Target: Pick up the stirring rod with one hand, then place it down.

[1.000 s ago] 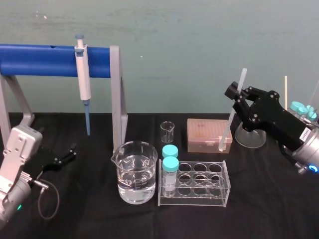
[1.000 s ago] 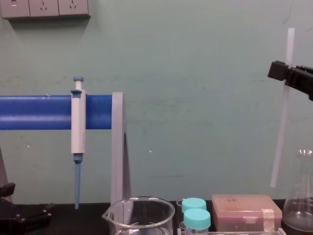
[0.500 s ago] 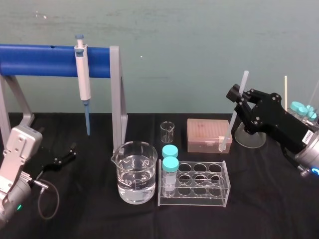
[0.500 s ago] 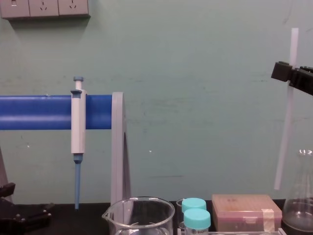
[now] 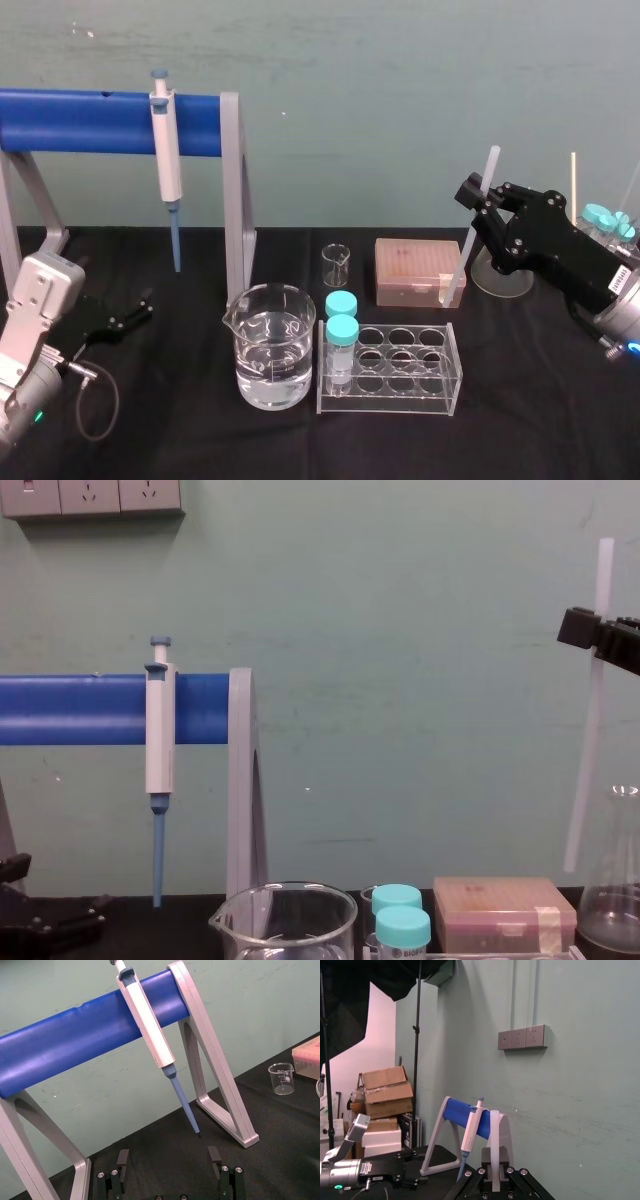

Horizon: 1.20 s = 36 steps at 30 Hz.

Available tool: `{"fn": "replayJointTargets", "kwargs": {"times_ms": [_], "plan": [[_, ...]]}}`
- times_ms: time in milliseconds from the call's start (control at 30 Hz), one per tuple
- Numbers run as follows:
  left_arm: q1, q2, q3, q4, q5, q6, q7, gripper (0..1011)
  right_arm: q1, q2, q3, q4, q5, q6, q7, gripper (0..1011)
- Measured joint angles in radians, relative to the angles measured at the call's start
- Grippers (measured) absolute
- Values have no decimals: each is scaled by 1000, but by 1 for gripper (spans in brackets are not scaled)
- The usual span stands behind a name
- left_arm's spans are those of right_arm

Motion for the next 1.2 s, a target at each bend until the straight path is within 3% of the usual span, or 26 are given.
{"fn": "replayJointTargets", "kwargs": {"times_ms": [1200], "plan": [[0, 0, 0, 0, 0, 0, 0, 1000, 14, -3, -16, 23, -3, 12, 2, 72]]}}
